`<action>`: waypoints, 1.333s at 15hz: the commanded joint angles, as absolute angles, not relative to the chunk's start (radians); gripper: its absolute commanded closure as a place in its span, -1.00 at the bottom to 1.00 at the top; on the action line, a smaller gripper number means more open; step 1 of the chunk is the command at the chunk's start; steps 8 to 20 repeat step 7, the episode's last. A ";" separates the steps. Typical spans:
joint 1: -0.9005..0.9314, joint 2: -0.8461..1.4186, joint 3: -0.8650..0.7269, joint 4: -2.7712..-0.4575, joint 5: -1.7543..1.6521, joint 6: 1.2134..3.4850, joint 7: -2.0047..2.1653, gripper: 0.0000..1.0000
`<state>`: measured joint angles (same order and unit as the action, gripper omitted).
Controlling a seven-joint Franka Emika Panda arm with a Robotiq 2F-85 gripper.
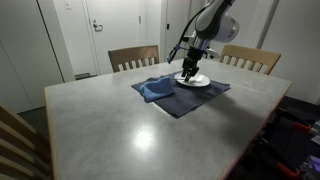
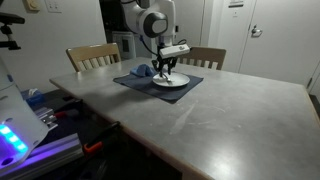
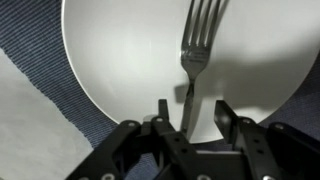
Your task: Pick the fork and put it on the plate
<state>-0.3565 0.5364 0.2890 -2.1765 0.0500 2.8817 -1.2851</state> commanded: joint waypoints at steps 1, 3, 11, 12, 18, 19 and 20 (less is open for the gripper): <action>-0.361 0.454 0.296 -2.187 0.051 2.779 -1.308 -0.67; -0.342 0.421 0.284 -2.177 0.053 2.692 -1.324 -0.94; -0.281 0.376 0.235 -2.153 0.058 2.544 -1.321 -1.00; -0.281 0.376 0.235 -2.153 0.058 2.544 -1.321 -1.00; -0.281 0.376 0.235 -2.153 0.058 2.544 -1.321 -1.00; -0.281 0.376 0.235 -2.153 0.058 2.544 -1.321 -1.00; -0.281 0.376 0.235 -2.153 0.058 2.544 -1.321 -1.00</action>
